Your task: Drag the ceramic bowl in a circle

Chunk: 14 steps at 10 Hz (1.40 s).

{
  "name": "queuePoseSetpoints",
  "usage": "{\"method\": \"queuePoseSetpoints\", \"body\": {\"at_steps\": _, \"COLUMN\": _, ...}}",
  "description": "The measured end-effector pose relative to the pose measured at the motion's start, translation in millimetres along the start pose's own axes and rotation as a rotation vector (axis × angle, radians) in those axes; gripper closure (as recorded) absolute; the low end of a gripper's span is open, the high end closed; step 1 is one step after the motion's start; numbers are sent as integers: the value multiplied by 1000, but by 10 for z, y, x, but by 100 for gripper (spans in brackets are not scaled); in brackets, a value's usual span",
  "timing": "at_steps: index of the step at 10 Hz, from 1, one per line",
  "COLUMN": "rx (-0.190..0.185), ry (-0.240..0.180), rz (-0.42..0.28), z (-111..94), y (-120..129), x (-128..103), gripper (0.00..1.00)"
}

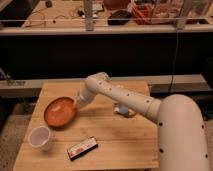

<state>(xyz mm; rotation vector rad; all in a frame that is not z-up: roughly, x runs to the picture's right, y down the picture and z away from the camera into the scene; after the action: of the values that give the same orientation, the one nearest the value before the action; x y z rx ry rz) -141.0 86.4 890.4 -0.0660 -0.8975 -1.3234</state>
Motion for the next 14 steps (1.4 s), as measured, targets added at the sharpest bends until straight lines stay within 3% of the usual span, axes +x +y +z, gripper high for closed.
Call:
{"method": "queuePoseSetpoints", "body": {"at_steps": 2, "rx": -28, "ry": 19, "rz": 67, "z": -112, "y": 346, "x": 157, "gripper": 98}}
{"method": "queuePoseSetpoints", "body": {"at_steps": 4, "rx": -74, "ry": 50, "rz": 139, "z": -353, "y": 872, "x": 259, "gripper": 98}}
{"method": "queuePoseSetpoints", "body": {"at_steps": 7, "rx": -133, "ry": 80, "rz": 190, "z": -745, "y": 1398, "x": 115, "gripper": 98}}
{"method": "queuePoseSetpoints", "body": {"at_steps": 8, "rx": -143, "ry": 82, "rz": 195, "z": -816, "y": 1466, "x": 0, "gripper": 98}}
{"method": "queuePoseSetpoints", "body": {"at_steps": 10, "rx": -154, "ry": 74, "rz": 185, "z": -934, "y": 1463, "x": -440, "gripper": 98}}
{"method": "queuePoseSetpoints", "body": {"at_steps": 12, "rx": -149, "ry": 42, "rz": 140, "z": -935, "y": 1287, "x": -865, "gripper": 98}}
{"method": "queuePoseSetpoints", "body": {"at_steps": 14, "rx": -132, "ry": 2, "rz": 82, "z": -787, "y": 1005, "x": -1074, "gripper": 98}}
